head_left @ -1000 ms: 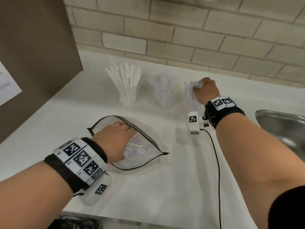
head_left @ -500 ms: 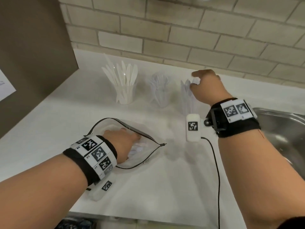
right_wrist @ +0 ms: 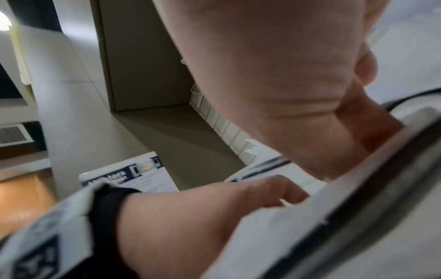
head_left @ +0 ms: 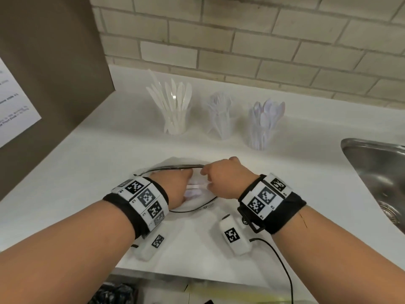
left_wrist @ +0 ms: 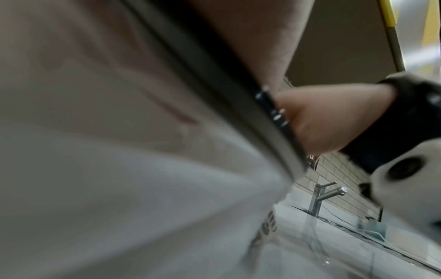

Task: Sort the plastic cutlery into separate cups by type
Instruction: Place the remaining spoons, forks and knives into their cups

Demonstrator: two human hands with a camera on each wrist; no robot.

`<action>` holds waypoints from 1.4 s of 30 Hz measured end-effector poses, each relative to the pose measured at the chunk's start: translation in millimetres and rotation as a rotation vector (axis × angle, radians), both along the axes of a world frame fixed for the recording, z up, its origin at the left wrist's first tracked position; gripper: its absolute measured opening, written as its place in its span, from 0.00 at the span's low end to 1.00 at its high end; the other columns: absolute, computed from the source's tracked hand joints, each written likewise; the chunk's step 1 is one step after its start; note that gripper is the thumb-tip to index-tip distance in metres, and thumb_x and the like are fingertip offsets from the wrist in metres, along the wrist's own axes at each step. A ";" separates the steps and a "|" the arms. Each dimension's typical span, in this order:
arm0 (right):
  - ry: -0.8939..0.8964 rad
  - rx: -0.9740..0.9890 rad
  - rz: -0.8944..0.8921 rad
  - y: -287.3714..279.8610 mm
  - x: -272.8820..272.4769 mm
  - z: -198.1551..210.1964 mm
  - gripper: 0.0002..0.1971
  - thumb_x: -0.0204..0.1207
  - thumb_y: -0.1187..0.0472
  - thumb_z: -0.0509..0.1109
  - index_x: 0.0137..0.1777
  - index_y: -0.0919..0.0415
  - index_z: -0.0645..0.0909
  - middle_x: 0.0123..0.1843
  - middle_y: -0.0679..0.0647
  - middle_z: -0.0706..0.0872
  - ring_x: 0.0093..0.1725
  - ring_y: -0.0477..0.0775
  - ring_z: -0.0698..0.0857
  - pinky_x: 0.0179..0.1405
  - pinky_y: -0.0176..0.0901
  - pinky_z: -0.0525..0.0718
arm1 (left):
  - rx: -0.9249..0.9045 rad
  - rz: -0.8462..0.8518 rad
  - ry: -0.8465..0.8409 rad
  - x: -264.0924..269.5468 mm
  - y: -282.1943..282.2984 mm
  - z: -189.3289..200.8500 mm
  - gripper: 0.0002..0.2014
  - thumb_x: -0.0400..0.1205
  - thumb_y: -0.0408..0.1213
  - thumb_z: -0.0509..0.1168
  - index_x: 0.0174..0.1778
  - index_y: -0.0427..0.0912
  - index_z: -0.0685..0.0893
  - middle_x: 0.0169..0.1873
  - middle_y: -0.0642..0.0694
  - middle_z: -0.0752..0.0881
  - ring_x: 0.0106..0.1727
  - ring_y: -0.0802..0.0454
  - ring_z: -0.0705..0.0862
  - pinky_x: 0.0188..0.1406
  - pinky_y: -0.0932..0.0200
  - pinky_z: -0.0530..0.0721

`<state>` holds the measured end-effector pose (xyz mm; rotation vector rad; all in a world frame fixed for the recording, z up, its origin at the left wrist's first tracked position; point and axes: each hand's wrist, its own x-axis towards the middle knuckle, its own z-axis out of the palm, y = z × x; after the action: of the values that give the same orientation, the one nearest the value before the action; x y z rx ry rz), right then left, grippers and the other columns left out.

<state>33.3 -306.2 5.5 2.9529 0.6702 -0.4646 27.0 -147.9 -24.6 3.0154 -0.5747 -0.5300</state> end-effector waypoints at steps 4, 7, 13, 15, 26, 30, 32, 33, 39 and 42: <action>-0.040 0.011 -0.014 -3.3 -3.1 -13.2 0.36 0.67 0.49 0.74 0.74 0.55 0.66 0.61 0.49 0.84 0.57 0.55 0.84 0.58 0.55 0.65 | 0.036 -0.029 -0.004 -1.9 1.8 -2.6 0.24 0.80 0.50 0.67 0.65 0.41 0.68 0.54 0.41 0.83 0.51 0.44 0.83 0.46 0.54 0.80; 0.000 0.059 -0.030 -4.1 -3.0 -21.4 0.46 0.64 0.45 0.76 0.80 0.53 0.58 0.70 0.49 0.77 0.63 0.53 0.81 0.60 0.57 0.64 | 0.087 -0.055 -0.024 -3.0 -1.1 -2.4 0.25 0.80 0.49 0.66 0.67 0.40 0.69 0.58 0.40 0.81 0.55 0.42 0.83 0.52 0.51 0.82; 0.127 0.173 -0.081 -13.1 1.7 -21.5 0.53 0.63 0.49 0.80 0.84 0.52 0.53 0.82 0.47 0.65 0.78 0.50 0.68 0.76 0.54 0.66 | 0.190 -0.104 -0.053 -7.4 -9.2 -3.4 0.18 0.84 0.43 0.62 0.65 0.37 0.71 0.60 0.40 0.80 0.58 0.43 0.82 0.48 0.55 0.77; 0.119 0.248 -0.092 -19.0 3.2 -22.5 0.52 0.62 0.49 0.81 0.84 0.53 0.56 0.82 0.48 0.66 0.78 0.50 0.68 0.77 0.42 0.66 | 0.206 -0.105 -0.051 -10.9 -12.8 -5.2 0.16 0.85 0.39 0.58 0.65 0.36 0.71 0.59 0.39 0.81 0.58 0.43 0.83 0.43 0.56 0.74; 0.177 0.452 -0.152 -33.9 0.9 -32.2 0.54 0.60 0.53 0.84 0.83 0.51 0.55 0.76 0.46 0.72 0.69 0.44 0.76 0.58 0.28 0.70 | 0.128 -0.106 -0.061 -14.6 -22.5 2.3 0.14 0.82 0.31 0.57 0.64 0.36 0.73 0.59 0.38 0.80 0.58 0.40 0.82 0.44 0.55 0.74; 0.189 0.497 -0.129 -32.7 0.7 -32.0 0.54 0.59 0.55 0.84 0.83 0.50 0.55 0.74 0.44 0.74 0.67 0.42 0.76 0.59 0.28 0.72 | 0.163 -0.141 -0.070 -15.3 -23.4 4.1 0.13 0.83 0.33 0.59 0.63 0.36 0.73 0.57 0.39 0.83 0.57 0.41 0.83 0.41 0.56 0.73; 0.205 0.555 -0.126 -37.0 2.0 -30.6 0.52 0.59 0.57 0.85 0.81 0.50 0.59 0.73 0.44 0.76 0.66 0.38 0.75 0.62 0.26 0.70 | 0.184 -0.169 -0.064 -16.2 -22.1 1.3 0.14 0.84 0.38 0.59 0.63 0.36 0.75 0.58 0.39 0.83 0.57 0.42 0.84 0.40 0.58 0.72; 0.212 0.587 -0.128 -40.1 2.7 -29.9 0.50 0.59 0.57 0.85 0.81 0.50 0.62 0.72 0.43 0.77 0.65 0.36 0.75 0.62 0.23 0.69 | 0.170 -0.168 -0.052 -16.1 -19.7 -0.5 0.15 0.85 0.41 0.58 0.63 0.36 0.76 0.58 0.39 0.83 0.57 0.43 0.84 0.41 0.59 0.72; 0.245 0.733 -0.145 -50.0 0.7 -36.3 0.39 0.62 0.59 0.85 0.74 0.48 0.74 0.66 0.39 0.81 0.64 0.32 0.77 0.59 0.13 0.68 | -0.003 -0.118 0.018 -11.9 4.0 0.1 0.15 0.84 0.48 0.57 0.60 0.42 0.75 0.55 0.42 0.80 0.55 0.44 0.81 0.47 0.57 0.75; 0.249 0.741 -0.132 -47.3 1.2 -38.6 0.37 0.62 0.60 0.84 0.72 0.47 0.75 0.64 0.38 0.81 0.62 0.33 0.79 0.61 0.19 0.72 | -0.001 -0.126 0.076 -9.4 10.6 4.9 0.09 0.84 0.46 0.58 0.52 0.45 0.74 0.53 0.44 0.80 0.50 0.45 0.80 0.48 0.56 0.76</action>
<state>34.5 -353.6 -33.1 3.6908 0.8189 -0.7410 17.6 -137.3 -19.7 2.9569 -0.7637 -0.6461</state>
